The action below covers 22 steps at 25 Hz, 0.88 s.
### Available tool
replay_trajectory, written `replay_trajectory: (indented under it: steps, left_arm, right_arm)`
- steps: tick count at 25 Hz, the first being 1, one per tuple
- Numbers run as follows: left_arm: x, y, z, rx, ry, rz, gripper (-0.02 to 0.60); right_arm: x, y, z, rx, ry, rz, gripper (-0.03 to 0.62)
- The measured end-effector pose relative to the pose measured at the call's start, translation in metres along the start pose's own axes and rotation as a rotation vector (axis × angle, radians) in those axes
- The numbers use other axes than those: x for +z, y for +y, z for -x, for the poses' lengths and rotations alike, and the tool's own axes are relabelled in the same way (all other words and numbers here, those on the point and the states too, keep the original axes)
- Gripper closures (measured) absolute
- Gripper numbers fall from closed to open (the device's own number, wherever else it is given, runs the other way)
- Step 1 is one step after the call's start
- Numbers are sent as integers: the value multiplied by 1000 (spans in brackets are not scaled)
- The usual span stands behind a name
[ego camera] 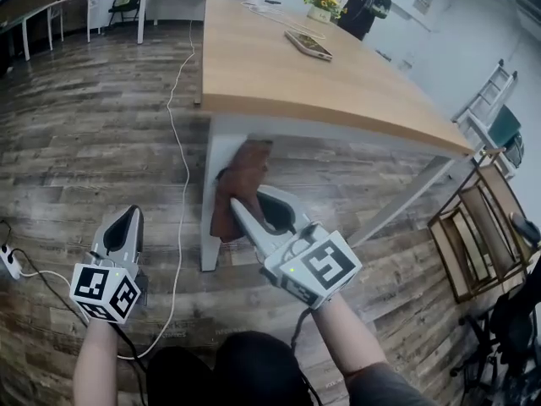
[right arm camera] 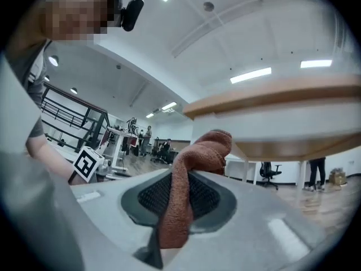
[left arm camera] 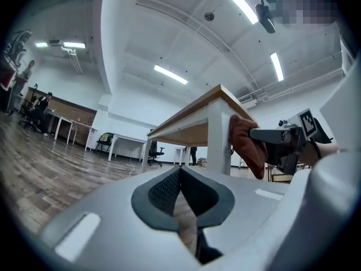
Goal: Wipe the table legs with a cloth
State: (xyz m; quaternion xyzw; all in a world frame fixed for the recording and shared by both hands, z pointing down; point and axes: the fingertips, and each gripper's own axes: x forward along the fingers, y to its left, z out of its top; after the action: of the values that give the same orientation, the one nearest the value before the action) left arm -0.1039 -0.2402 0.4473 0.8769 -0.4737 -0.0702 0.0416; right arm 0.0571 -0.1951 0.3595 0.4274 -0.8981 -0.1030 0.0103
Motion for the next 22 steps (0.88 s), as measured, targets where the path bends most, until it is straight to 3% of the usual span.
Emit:
replay_trajectory:
  steps: [3,8,15,22]
  left_arm:
    - [24,-9,4,-24,-17,1,563]
    - [58,-21,10,-35,-55,-50,563]
    - [36,-8,22,-5,-55,-52,563]
    - [-31,35,31,51,13,-10,563]
  right_arm:
    - [55,8,-8,21,-131,49,530]
    - [59,6,-28,-6,-57,84,530]
    - [-34,10,-16,-27,64,31,528]
    - [-155,23,-8,-34,243,-61,528]
